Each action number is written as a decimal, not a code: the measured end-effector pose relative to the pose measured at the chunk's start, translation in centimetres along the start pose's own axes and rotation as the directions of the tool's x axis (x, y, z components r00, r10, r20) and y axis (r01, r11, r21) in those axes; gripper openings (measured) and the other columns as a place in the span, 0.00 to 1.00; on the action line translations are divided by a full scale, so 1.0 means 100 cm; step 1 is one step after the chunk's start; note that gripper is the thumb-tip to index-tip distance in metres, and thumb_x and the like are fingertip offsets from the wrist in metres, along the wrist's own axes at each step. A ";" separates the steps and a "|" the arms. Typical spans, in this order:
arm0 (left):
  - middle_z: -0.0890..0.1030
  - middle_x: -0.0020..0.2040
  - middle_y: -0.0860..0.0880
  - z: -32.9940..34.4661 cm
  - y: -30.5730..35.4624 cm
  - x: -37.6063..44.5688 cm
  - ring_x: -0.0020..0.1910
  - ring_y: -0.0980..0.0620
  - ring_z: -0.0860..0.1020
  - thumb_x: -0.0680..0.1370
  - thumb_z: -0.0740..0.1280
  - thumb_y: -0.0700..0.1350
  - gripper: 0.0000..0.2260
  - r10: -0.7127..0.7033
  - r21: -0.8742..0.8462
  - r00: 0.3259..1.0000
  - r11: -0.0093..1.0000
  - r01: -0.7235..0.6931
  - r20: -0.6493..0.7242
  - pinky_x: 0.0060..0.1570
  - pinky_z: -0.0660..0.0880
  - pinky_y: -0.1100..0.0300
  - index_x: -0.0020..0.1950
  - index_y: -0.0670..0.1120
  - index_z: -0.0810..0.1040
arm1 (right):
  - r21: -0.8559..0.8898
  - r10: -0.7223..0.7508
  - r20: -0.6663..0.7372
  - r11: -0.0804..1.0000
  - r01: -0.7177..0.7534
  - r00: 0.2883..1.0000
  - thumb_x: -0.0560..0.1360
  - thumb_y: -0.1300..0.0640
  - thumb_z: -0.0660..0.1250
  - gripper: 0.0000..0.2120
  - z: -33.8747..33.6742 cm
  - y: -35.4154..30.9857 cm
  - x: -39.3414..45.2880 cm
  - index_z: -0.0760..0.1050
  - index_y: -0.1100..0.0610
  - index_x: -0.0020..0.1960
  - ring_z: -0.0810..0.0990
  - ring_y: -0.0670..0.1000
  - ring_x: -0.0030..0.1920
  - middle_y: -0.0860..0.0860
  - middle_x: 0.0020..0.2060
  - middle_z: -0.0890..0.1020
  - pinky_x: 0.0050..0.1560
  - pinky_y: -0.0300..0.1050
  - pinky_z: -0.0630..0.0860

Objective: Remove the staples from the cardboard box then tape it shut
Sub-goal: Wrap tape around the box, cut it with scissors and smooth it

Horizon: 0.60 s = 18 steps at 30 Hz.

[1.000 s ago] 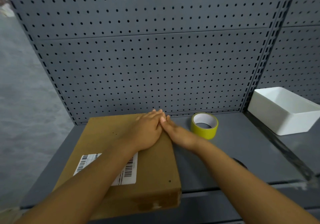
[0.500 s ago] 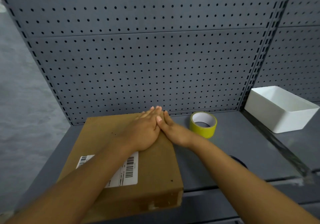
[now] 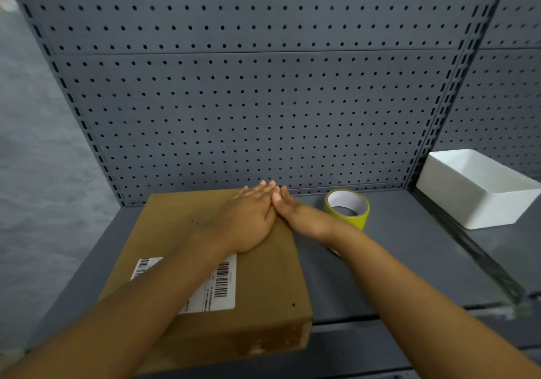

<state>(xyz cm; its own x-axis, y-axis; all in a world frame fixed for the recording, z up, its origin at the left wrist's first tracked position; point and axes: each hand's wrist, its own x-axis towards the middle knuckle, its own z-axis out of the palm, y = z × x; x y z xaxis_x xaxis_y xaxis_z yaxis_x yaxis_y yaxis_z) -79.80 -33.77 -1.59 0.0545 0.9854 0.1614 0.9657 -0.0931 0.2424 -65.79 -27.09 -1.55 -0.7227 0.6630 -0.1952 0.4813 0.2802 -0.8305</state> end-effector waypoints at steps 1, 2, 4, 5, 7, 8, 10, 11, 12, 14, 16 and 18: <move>0.53 0.79 0.52 0.000 0.000 0.000 0.77 0.57 0.48 0.84 0.47 0.50 0.22 0.002 0.002 1.000 1.000 -0.002 0.007 0.76 0.44 0.58 0.78 0.50 0.54 | 0.043 0.030 0.002 0.999 -0.030 1.000 0.75 0.30 0.45 0.39 -0.004 0.001 0.000 0.45 0.50 0.79 0.51 0.46 0.77 0.44 0.77 0.50 0.76 0.45 0.48; 0.53 0.79 0.53 0.000 0.000 0.000 0.77 0.57 0.47 0.84 0.47 0.51 0.22 0.008 0.025 1.000 1.000 -0.008 -0.002 0.76 0.43 0.57 0.78 0.51 0.53 | 0.079 0.053 -0.025 0.996 -0.051 0.998 0.76 0.30 0.45 0.38 -0.005 0.002 0.000 0.47 0.49 0.79 0.52 0.45 0.77 0.43 0.77 0.50 0.76 0.46 0.49; 0.50 0.79 0.55 0.000 0.000 -0.001 0.77 0.59 0.42 0.84 0.46 0.50 0.22 0.030 0.086 0.999 0.996 -0.027 -0.034 0.76 0.40 0.56 0.79 0.51 0.52 | 0.073 0.007 -0.095 0.997 0.000 0.995 0.80 0.36 0.43 0.32 0.003 0.003 -0.001 0.43 0.50 0.79 0.50 0.46 0.77 0.45 0.78 0.46 0.75 0.42 0.50; 0.49 0.79 0.56 0.000 0.000 -0.002 0.76 0.59 0.41 0.84 0.45 0.50 0.22 0.040 0.093 0.999 0.995 -0.037 -0.028 0.76 0.40 0.56 0.79 0.51 0.51 | 0.048 -0.019 -0.100 0.999 0.024 0.995 0.81 0.39 0.43 0.31 0.007 0.003 -0.001 0.41 0.51 0.79 0.48 0.46 0.77 0.46 0.78 0.44 0.74 0.41 0.49; 0.51 0.79 0.55 -0.001 0.001 -0.002 0.77 0.59 0.43 0.84 0.45 0.50 0.22 0.040 0.070 0.999 0.997 -0.040 0.003 0.76 0.41 0.56 0.79 0.51 0.52 | -0.017 -0.006 -0.039 1.000 0.006 0.999 0.80 0.39 0.43 0.31 0.005 0.003 0.000 0.42 0.51 0.78 0.48 0.46 0.77 0.46 0.78 0.44 0.75 0.43 0.48; 0.52 0.79 0.55 -0.001 0.001 -0.002 0.77 0.59 0.43 0.84 0.45 0.50 0.22 0.040 0.068 0.999 0.997 -0.040 0.001 0.76 0.41 0.55 0.78 0.51 0.53 | -0.019 0.010 -0.011 1.000 -0.010 1.000 0.79 0.37 0.43 0.32 0.001 0.003 0.001 0.44 0.50 0.78 0.49 0.47 0.77 0.46 0.78 0.46 0.76 0.45 0.49; 0.53 0.79 0.54 0.000 0.000 -0.001 0.77 0.58 0.44 0.84 0.46 0.50 0.22 0.037 0.066 0.999 0.997 -0.036 -0.015 0.76 0.42 0.55 0.78 0.51 0.54 | 0.041 0.020 -0.019 0.999 -0.019 1.000 0.78 0.35 0.44 0.33 -0.002 0.002 0.003 0.48 0.49 0.78 0.51 0.46 0.77 0.46 0.78 0.49 0.77 0.46 0.49; 0.53 0.78 0.54 0.000 0.000 0.000 0.77 0.58 0.46 0.84 0.47 0.50 0.22 0.029 0.047 1.000 0.999 -0.028 -0.013 0.76 0.43 0.56 0.78 0.52 0.54 | 0.052 -0.005 -0.034 0.999 0.007 0.999 0.79 0.36 0.44 0.33 0.001 0.003 0.003 0.47 0.50 0.79 0.51 0.46 0.77 0.46 0.78 0.48 0.75 0.42 0.48; 0.54 0.78 0.54 -0.001 0.000 0.001 0.77 0.58 0.47 0.84 0.47 0.50 0.21 0.018 0.019 1.000 1.000 -0.018 -0.004 0.76 0.44 0.56 0.78 0.52 0.55 | 0.032 -0.023 -0.032 0.999 0.024 0.999 0.80 0.37 0.43 0.32 0.003 0.004 0.004 0.44 0.50 0.79 0.50 0.45 0.77 0.46 0.78 0.46 0.73 0.38 0.47; 0.55 0.78 0.54 -0.001 0.001 0.000 0.77 0.59 0.49 0.84 0.47 0.50 0.21 0.010 -0.006 1.000 1.000 -0.010 0.001 0.76 0.45 0.56 0.78 0.52 0.55 | -0.018 -0.020 0.005 1.000 0.020 1.000 0.79 0.37 0.43 0.32 0.001 0.005 0.004 0.43 0.50 0.78 0.50 0.46 0.77 0.45 0.78 0.45 0.74 0.40 0.49; 0.54 0.78 0.54 -0.002 0.003 -0.001 0.77 0.59 0.48 0.84 0.48 0.50 0.22 0.013 0.028 1.000 1.000 -0.012 -0.028 0.76 0.45 0.55 0.78 0.52 0.55 | 0.034 0.009 0.024 0.999 -0.010 1.000 0.75 0.29 0.44 0.37 -0.007 0.005 0.005 0.47 0.47 0.78 0.51 0.45 0.77 0.43 0.77 0.49 0.77 0.47 0.49; 0.55 0.78 0.54 -0.002 0.005 -0.002 0.77 0.58 0.49 0.84 0.49 0.50 0.22 -0.021 0.023 0.999 0.999 0.022 -0.030 0.76 0.46 0.56 0.78 0.51 0.55 | 0.020 -0.006 -0.011 1.000 0.006 1.000 0.74 0.29 0.44 0.39 -0.003 0.003 0.002 0.44 0.48 0.79 0.52 0.44 0.76 0.43 0.77 0.49 0.75 0.42 0.48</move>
<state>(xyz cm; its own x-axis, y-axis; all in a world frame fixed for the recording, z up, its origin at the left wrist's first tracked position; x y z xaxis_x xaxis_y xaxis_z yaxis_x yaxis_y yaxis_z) -79.40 -33.99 -1.36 0.0260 0.9824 0.1852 0.9722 -0.0680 0.2242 -65.66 -26.64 -1.65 -0.7200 0.6690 -0.1845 0.4671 0.2705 -0.8418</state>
